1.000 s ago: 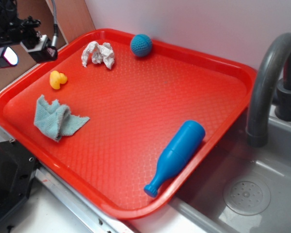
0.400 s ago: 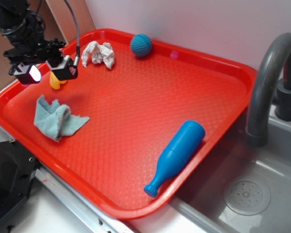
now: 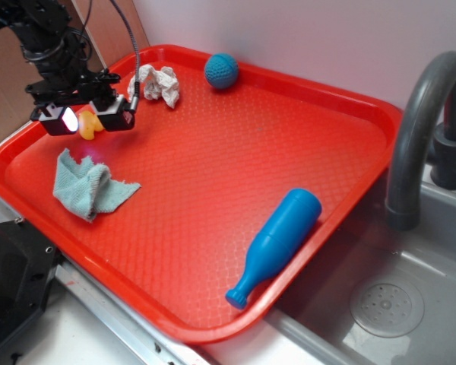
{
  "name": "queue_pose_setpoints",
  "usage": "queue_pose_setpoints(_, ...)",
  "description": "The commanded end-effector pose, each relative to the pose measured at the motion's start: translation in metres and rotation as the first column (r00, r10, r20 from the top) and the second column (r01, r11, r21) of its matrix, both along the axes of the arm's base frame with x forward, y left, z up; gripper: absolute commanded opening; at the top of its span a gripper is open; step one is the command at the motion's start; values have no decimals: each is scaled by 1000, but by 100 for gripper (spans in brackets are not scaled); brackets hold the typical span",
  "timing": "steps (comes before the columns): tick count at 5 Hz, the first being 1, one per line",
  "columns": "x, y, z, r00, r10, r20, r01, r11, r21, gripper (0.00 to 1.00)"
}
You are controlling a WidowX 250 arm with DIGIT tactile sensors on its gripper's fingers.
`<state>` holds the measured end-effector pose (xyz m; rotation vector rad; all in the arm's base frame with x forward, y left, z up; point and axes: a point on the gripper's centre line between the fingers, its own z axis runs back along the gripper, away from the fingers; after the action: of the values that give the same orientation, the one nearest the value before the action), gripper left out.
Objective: Grab the yellow duck.
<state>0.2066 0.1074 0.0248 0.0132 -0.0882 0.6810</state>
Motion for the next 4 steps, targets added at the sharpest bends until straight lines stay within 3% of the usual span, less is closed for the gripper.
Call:
queue_pose_setpoints(1, 16, 17, -1, 1000, -4, -20, 4, 1000, -16, 0)
queue_pose_setpoints(4, 26, 23, 7, 1000, -2, -19, 2, 1000, -13, 0)
